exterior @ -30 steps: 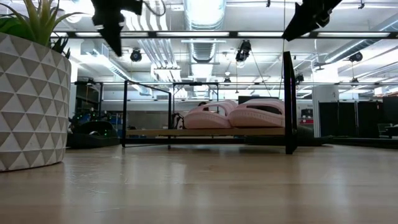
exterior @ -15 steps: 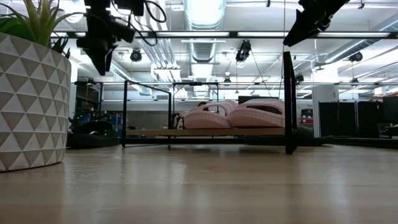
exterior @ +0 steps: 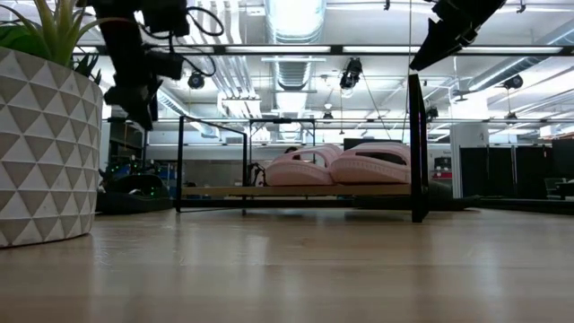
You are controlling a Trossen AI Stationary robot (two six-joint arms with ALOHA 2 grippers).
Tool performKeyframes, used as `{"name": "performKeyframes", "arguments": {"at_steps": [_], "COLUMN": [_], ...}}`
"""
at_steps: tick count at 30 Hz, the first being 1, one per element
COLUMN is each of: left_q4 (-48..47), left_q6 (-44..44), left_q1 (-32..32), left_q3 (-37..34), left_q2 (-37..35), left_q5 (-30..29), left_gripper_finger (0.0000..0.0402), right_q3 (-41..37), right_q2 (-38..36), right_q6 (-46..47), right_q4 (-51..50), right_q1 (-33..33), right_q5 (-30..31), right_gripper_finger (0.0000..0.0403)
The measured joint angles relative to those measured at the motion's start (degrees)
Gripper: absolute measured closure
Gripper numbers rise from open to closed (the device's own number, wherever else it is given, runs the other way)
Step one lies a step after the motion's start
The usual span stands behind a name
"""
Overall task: Pick and place slides into the shelf
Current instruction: Put the left black slide on the shelf
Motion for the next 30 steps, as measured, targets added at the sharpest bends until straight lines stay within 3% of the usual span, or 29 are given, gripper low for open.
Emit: {"name": "performKeyframes", "arguments": {"at_steps": [4,11,15,19,22,30], "left_q4": [8.5,10.06,10.92,13.92,14.64,18.67], "left_q6": [4.09,5.37,5.88,8.83,9.57,12.9], "left_q1": [0.56,6.16,10.26,14.56,17.01,19.35], "left_q3": [-5.49,-9.68,-9.63,-9.66,-9.72,-9.74], "left_q2": [-2.21,-1.04,0.87,2.11,3.64,8.66], "left_q5": [-0.11,0.19,0.22,6.17,7.35,8.67], "left_gripper_finger": [0.0213,0.0213,0.0213,0.0213,0.0213,0.0213], "right_q3": [-0.24,-0.3,-0.32,-0.36,-0.64,-0.8], "right_q2": [0.0,0.0,0.0,0.0,0.0,0.0], "right_q6": [-0.26,-0.45,-0.46,-0.46,-0.7,-0.7], "right_q4": [0.2,0.44,0.44,0.45,0.44,0.42], "right_q1": [0.0,0.0,0.0,0.0,0.0,0.0], "right_q5": [0.39,1.46,1.44,1.44,1.44,1.42], "right_gripper_finger": [0.0175,0.0175,0.0175,0.0175,0.0175,0.0175]}}
